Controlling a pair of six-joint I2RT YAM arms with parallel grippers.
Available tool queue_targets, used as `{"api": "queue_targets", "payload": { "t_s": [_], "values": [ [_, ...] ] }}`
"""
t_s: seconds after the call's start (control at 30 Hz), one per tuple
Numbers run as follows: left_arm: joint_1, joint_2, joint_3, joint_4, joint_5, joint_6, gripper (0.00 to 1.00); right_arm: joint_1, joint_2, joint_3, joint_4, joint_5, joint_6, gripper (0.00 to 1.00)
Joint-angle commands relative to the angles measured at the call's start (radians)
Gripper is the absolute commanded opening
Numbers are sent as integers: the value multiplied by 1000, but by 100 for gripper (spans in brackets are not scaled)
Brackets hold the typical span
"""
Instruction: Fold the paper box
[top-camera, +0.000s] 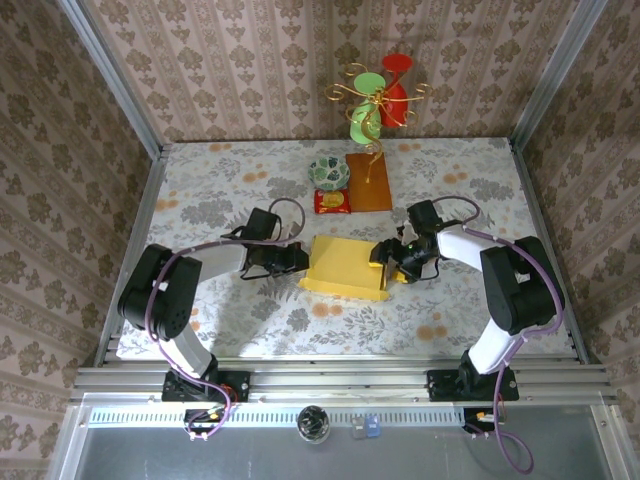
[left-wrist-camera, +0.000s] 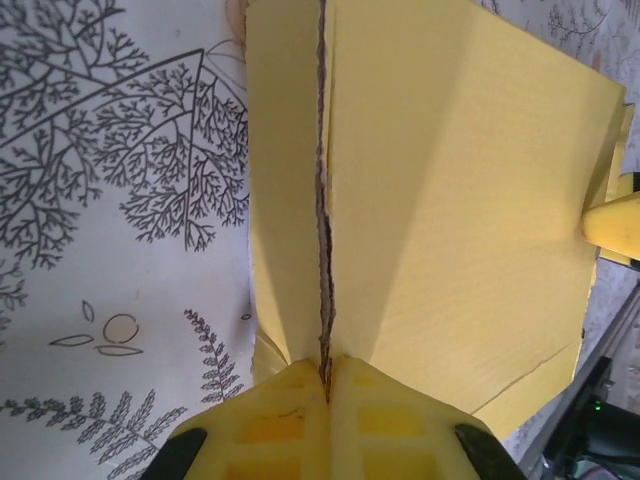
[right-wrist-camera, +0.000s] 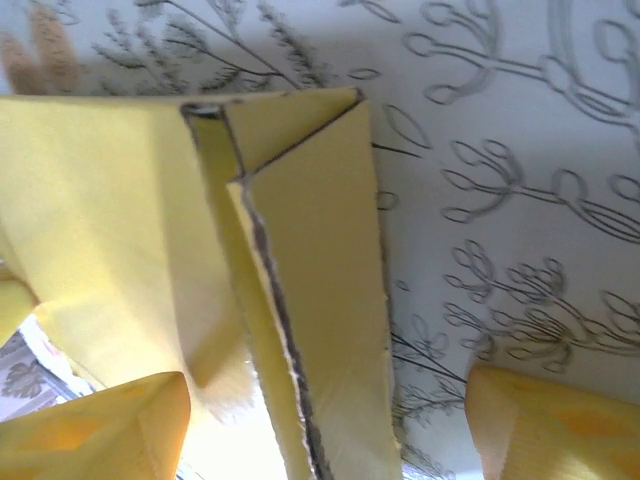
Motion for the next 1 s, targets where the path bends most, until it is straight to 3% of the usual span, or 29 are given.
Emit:
{"api": "queue_targets", "payload": {
  "t_s": [0.0, 0.27, 0.47, 0.6, 0.73, 0.97],
  "values": [
    [39, -5, -21, 23, 74, -57, 0, 0, 10, -2, 95, -71, 3, 76],
    [98, 16, -58, 131, 171, -136, 0, -1, 74, 18, 166, -162, -3, 78],
    [106, 45, -61, 167, 221, -156, 0, 12, 108, 25, 316, -243, 109, 76],
    [107, 49, -53, 168, 225, -158, 0, 27, 105, 12, 447, -272, 239, 69],
    [112, 35, -48, 171, 225, -167, 0, 32, 95, -8, 549, -286, 377, 54],
    [130, -89, -12, 82, 143, -105, 30, 24, 73, -25, 546, -286, 538, 42]
  ]
}}
